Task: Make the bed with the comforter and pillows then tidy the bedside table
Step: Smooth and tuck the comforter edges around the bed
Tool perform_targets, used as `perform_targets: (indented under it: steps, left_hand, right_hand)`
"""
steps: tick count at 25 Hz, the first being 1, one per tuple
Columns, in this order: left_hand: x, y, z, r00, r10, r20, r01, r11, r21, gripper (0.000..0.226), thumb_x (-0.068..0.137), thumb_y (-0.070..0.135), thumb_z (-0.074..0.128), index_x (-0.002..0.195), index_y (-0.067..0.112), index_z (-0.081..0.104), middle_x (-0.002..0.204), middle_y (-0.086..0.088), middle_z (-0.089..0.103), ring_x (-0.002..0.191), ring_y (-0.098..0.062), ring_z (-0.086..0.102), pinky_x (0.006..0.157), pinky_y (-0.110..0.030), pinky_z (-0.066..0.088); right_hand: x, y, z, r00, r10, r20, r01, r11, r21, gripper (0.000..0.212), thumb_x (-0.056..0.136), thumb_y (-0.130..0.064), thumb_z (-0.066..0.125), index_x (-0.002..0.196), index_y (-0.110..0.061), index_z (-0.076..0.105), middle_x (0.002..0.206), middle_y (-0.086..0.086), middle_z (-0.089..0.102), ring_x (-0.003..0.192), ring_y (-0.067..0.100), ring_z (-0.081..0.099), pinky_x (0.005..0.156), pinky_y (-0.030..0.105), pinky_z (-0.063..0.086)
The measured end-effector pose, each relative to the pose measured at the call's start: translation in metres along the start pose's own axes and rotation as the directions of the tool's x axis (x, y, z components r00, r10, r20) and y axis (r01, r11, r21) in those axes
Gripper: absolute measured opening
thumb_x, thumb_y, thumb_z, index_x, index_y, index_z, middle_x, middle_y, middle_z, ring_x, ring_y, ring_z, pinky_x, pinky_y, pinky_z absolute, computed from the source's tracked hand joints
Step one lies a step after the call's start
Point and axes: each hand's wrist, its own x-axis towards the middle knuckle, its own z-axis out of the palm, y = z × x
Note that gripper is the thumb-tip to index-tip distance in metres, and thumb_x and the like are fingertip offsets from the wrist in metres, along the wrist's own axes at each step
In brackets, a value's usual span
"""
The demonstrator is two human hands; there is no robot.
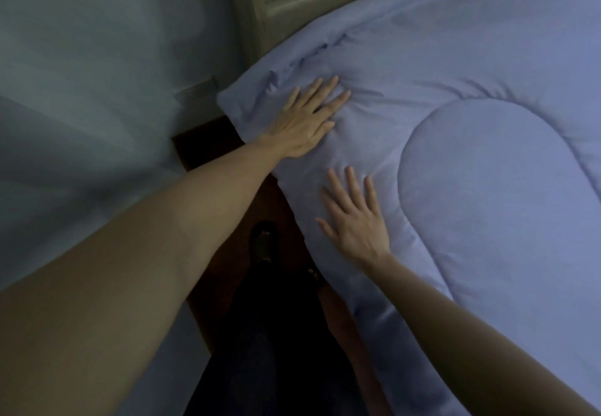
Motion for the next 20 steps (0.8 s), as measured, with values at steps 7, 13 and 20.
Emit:
perform_targets:
  steps: [7,13,20]
  left_hand:
    - [-0.001,0.032,0.001,0.987,0.079,-0.137,-0.066,0.993,0.095,0.058,0.101,0.038,0.028,0.154,0.022,0.010,0.162,-0.008,0.005,0.150,-0.024,0.003,0.120,-0.047,0.002]
    - [0.013,0.083,0.032,0.975,0.202,-0.088,-0.176,0.956,0.234,0.064,0.096,0.053,0.021,0.153,0.024,0.018,0.162,-0.005,0.012,0.150,-0.025,0.010,0.119,-0.051,0.008]
    - [0.012,0.084,0.041,0.978,0.170,-0.119,-0.130,0.949,0.286,0.064,0.096,0.056,0.023,0.153,0.028,0.016,0.162,-0.004,0.012,0.150,-0.025,0.009,0.118,-0.056,0.007]
  right_hand:
    - [-0.017,0.048,-0.030,0.926,0.311,-0.213,-0.243,0.925,0.292,0.055,0.097,-0.041,0.044,0.147,-0.018,0.039,0.158,0.009,0.027,0.148,0.032,0.017,0.120,0.047,0.013]
    - [-0.059,0.099,-0.019,0.759,0.642,-0.107,-0.624,0.765,0.160,0.065,0.097,-0.053,0.035,0.153,-0.022,0.025,0.161,0.005,0.019,0.149,0.033,0.012,0.120,0.052,0.011]
    - [-0.095,0.038,-0.005,0.966,0.238,-0.104,-0.230,0.969,0.087,0.061,0.096,-0.043,0.049,0.150,-0.021,0.034,0.159,0.003,0.025,0.148,0.033,0.016,0.118,0.056,0.015]
